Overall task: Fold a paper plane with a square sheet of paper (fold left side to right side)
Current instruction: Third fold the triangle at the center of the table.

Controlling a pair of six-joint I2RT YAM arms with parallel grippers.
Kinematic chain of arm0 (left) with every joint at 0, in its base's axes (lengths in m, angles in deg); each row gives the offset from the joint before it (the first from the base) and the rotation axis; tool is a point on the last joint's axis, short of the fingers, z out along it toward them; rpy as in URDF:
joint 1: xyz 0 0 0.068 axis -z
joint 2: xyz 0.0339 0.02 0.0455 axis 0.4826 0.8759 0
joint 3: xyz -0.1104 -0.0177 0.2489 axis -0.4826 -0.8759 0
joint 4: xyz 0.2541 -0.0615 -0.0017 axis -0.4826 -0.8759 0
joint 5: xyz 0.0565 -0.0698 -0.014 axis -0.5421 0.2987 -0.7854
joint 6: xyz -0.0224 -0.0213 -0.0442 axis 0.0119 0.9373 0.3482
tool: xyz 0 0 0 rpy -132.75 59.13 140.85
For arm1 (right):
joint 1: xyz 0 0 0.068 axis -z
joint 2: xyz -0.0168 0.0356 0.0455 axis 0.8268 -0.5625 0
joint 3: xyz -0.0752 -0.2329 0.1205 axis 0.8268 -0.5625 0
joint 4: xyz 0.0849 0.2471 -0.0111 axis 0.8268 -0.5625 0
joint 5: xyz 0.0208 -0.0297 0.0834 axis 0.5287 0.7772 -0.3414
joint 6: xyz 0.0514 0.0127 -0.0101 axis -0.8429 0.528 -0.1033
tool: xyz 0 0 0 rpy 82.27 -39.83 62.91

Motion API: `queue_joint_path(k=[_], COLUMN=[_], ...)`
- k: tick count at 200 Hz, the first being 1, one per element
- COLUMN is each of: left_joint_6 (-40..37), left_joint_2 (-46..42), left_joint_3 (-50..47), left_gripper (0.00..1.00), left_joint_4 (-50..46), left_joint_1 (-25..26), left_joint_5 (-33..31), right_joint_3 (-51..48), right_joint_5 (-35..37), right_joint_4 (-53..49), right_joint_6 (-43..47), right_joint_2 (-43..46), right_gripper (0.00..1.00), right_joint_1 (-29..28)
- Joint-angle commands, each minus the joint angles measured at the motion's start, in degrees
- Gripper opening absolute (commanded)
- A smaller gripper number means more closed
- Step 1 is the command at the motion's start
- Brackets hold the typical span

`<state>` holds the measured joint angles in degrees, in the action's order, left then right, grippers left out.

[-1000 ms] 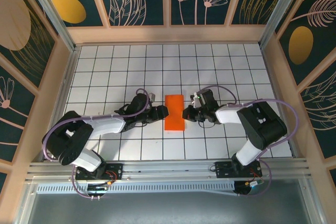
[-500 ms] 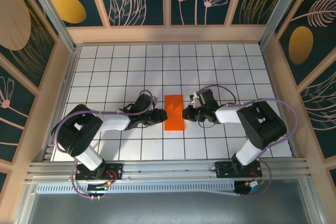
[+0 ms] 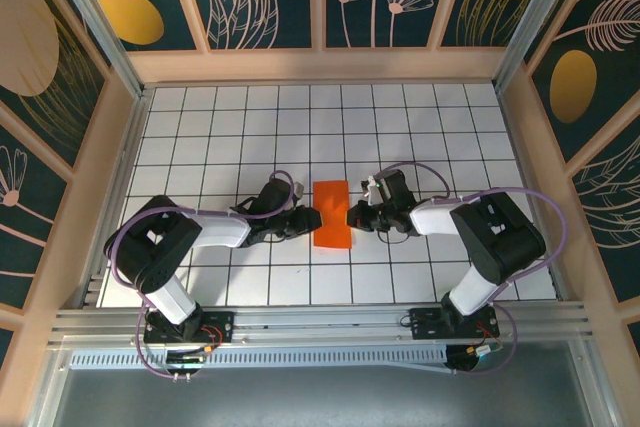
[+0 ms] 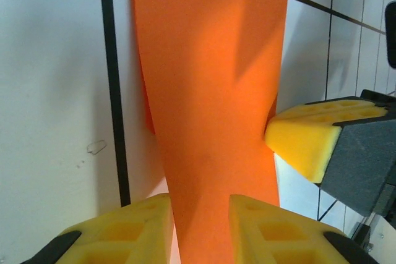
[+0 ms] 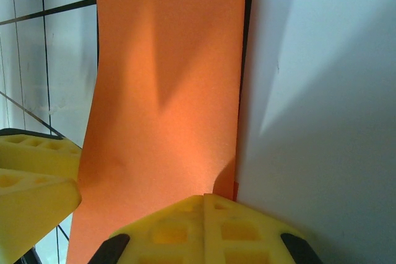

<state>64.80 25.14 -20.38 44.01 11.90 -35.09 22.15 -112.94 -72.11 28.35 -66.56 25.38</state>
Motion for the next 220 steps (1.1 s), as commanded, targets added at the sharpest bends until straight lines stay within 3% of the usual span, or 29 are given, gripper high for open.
queue_joint_path(k=[1, 31, 69, 105, 137, 174, 220], left_joint_6=[0.69, 0.73, 1.56, 3.85, 6.8, 10.16, 11.39], left_joint_2=[0.82, 0.73, -0.22, -1.88, -3.77, -5.93, -7.72], left_joint_3=[0.96, 0.65, -0.23, -1.46, -2.71, -4.36, -5.11], left_gripper=[0.29, 0.24, 0.1, 0.0, 0.0, 0.0, 0.0], left_joint_4=[1.98, 1.9, 2.56, 4.39, 5.12, 5.76, 4.71], left_joint_1=[-0.23, -0.28, -0.22, -0.17, -0.12, -0.15, -0.15], left_joint_5=[0.8, 0.6, 0.84, 1.3, 0.37, -0.39, -0.45], right_joint_3=[-0.19, -0.23, 0.01, 1.72, -0.03, -4.35, -8.4], right_joint_5=[0.6, 0.87, 1.98, 4.83, 10.97, 24.26, 46.03], right_joint_4=[-0.74, -0.69, 0.13, -2.87, -5.17, -6.8, -5.49], right_joint_6=[0.79, 0.79, 1.67, 5.32, 8.82, 12.44, 13.46], right_joint_2=[-1.53, -0.82, 2.32, 7.42, 15.55, 25.93, 28.51], right_gripper=[0.0, 0.0, 0.0, 0.16, 0.28, 0.49, 0.64], right_joint_1=[-0.63, -0.63, -0.63, -0.63, -3.16, -12.42, -31.3])
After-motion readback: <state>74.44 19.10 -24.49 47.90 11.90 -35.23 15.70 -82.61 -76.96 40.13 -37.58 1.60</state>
